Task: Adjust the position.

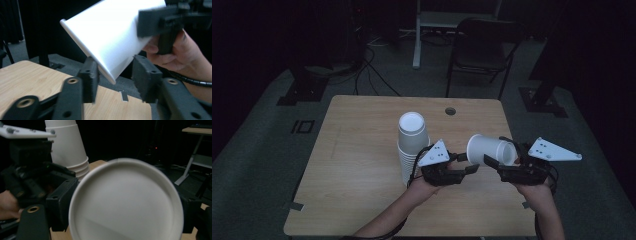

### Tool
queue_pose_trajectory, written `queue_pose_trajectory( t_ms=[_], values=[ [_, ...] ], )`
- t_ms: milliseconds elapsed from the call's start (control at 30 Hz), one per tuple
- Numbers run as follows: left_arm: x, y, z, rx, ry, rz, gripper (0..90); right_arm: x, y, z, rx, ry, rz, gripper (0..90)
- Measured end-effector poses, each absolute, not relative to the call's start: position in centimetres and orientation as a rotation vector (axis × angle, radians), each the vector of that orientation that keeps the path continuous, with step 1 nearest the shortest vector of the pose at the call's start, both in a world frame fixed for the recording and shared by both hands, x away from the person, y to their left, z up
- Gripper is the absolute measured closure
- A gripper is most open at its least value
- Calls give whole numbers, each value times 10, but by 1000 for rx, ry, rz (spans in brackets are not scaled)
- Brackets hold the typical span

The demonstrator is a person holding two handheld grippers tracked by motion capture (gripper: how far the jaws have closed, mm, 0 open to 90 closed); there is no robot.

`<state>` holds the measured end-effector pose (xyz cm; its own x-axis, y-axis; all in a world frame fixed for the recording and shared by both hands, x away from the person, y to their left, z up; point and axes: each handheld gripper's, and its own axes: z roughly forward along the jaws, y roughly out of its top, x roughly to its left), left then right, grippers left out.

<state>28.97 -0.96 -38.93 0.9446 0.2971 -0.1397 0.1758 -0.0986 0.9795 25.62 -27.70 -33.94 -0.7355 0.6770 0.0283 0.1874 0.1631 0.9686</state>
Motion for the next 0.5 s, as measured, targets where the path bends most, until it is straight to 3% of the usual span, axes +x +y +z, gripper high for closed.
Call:
queue_pose_trajectory(
  t_ms=[367,500],
  values=[
    [290,-5,-384,1685,300,33,789,256,-286,-349,823,2088,1634,196],
    [285,-9,-383,1702,239,-6,838,257,-291,-352,838,2116,1693,151]
  ],
)
